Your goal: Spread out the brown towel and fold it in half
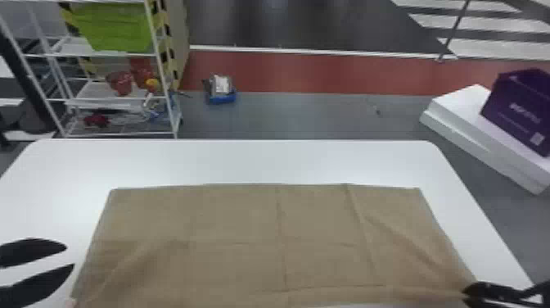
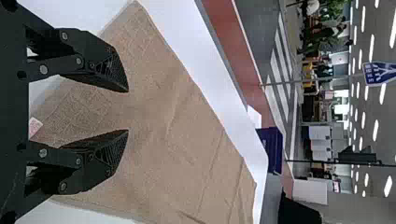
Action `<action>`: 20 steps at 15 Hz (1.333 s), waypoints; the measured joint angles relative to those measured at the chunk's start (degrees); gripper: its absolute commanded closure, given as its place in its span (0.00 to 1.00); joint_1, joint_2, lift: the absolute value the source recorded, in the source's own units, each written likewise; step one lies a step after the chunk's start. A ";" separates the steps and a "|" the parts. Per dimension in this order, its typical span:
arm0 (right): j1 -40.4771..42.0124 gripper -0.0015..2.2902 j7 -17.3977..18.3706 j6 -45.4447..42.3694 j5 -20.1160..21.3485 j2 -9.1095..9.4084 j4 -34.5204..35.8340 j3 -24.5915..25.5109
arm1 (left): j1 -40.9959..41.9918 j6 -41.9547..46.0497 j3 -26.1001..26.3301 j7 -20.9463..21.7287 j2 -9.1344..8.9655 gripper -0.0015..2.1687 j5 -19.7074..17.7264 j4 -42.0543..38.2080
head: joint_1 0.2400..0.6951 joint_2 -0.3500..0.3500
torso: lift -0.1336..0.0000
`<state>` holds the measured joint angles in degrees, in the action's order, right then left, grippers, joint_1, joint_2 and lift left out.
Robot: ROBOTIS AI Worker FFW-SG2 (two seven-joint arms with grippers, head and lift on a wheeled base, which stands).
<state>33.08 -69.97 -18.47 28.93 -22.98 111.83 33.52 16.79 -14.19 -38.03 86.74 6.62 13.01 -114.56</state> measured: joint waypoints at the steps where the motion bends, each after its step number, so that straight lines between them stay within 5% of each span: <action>1: 0.90 0.22 -1.35 -1.42 0.26 0.03 0.00 0.04 | 0.00 0.00 -0.04 0.00 0.00 0.32 0.00 0.01 | 1.00 0.38 | 0.07; 3: 1.86 0.03 -2.83 -2.22 0.55 0.16 -0.02 0.07 | -0.01 0.00 -0.05 0.00 0.00 0.32 0.00 0.10 | 1.00 0.39 | 0.07; 6: 2.51 0.03 -5.37 -1.92 -1.24 0.20 -0.04 1.79 | 0.01 -0.01 -0.03 -0.01 -0.03 0.32 -0.01 -0.06 | 1.00 0.37 | 0.07; 8: 1.23 0.03 -6.57 4.35 -8.57 1.06 1.84 4.94 | 0.01 -0.78 0.03 -2.58 -0.50 0.32 -0.60 -0.66 | 1.00 0.36 | 0.07; 11: -5.63 0.04 -6.44 27.45 -20.37 2.35 7.25 10.22 | -1.01 -8.09 0.76 -5.27 -1.08 0.32 -2.46 -2.49 | 1.00 0.30 | 0.07; 15: -18.70 0.05 -0.07 62.19 -25.73 2.70 10.43 10.69 | -4.27 -17.07 2.77 -12.57 -1.65 0.32 -4.89 -4.36 | 1.00 0.26 | 0.07; 18: -22.11 0.05 9.88 70.48 -23.58 3.65 8.73 5.31 | -9.00 -17.64 5.20 -12.40 -0.97 0.32 -2.73 -1.78 | 1.00 0.24 | 0.07; 20: -24.40 0.05 12.60 73.49 -22.70 4.56 5.37 3.19 | -12.15 -13.25 9.53 -10.90 1.18 0.32 2.31 1.13 | 1.00 0.23 | 0.07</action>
<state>8.68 -57.37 55.02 6.23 -18.42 117.20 36.71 4.64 -27.45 -28.50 75.84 7.80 15.32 -113.43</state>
